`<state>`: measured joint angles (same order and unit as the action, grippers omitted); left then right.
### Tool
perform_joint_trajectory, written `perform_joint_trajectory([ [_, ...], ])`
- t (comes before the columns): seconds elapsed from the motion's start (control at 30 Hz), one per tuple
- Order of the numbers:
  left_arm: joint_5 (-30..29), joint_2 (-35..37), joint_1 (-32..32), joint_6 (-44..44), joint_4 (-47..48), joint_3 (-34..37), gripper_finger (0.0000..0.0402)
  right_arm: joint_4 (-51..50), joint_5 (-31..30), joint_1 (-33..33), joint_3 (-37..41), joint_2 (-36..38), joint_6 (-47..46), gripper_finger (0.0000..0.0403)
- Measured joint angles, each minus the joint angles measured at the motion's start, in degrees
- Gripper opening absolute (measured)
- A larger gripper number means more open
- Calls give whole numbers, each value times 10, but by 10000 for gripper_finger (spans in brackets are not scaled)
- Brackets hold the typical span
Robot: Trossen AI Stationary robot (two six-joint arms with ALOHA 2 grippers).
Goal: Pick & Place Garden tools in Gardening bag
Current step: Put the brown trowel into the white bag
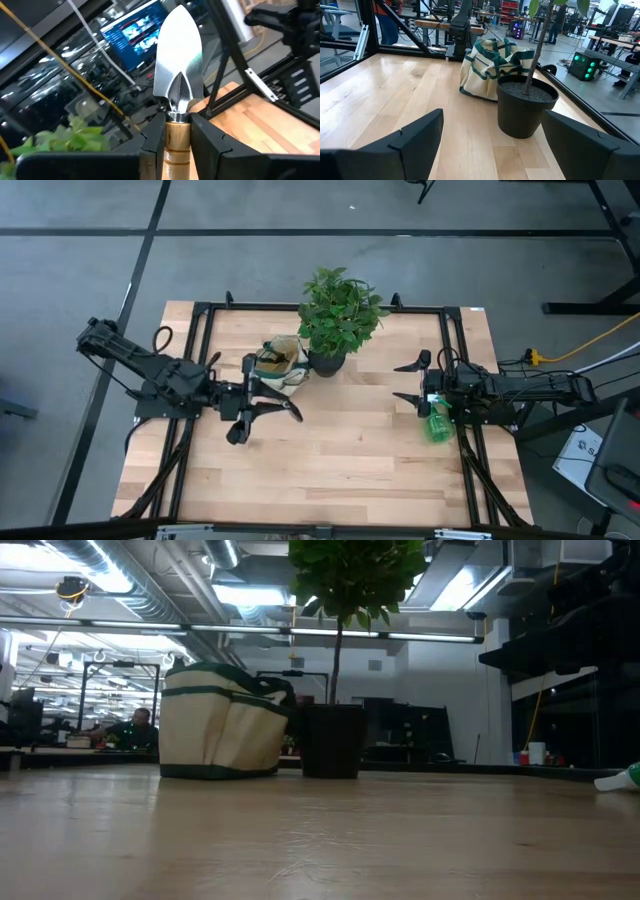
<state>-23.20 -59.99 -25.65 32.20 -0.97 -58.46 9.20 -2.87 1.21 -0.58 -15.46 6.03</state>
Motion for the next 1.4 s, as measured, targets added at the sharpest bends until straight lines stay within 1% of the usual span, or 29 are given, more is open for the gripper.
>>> perform_joint_trajectory([
  [0.17, -31, 11, 0, -15, 25, 0, 65, 0, 0, 0, 0, 0, 0, 341],
  [0.3, -36, 11, 0, -26, 44, 0, 66, 0, 0, 0, 0, 0, 0, 341],
  [0.47, -72, 11, 0, -30, 54, 0, 66, 0, 0, 0, 0, 0, 0, 341],
  [0.57, -75, 11, 0, -36, 61, 0, 66, 0, 0, 0, 0, 0, 0, 341],
  [0.63, -71, 11, 0, -40, 48, 11, 66, 0, 0, 0, 0, 0, 0, 341],
  [0.73, -67, 14, 0, -37, 2, 54, 66, 0, 0, 0, 0, 0, 0, 341],
  [0.83, -66, 24, 0, -25, -82, 110, 66, 0, 0, 0, 0, 0, 0, 341],
  [0.93, -67, 43, 0, -5, -171, 170, 66, 0, 0, 0, 0, 0, 0, 341],
  [1.03, -75, 74, 0, -2, -235, 224, 66, 0, 0, 0, 0, 0, 0, 341],
  [1.23, -91, 133, 13, -44, -358, 328, 66, 0, 0, 0, 0, 0, 0, 341],
  [1.4, -92, 141, 51, -87, -470, 402, 66, 0, 0, 0, 0, 0, 0, 341],
])
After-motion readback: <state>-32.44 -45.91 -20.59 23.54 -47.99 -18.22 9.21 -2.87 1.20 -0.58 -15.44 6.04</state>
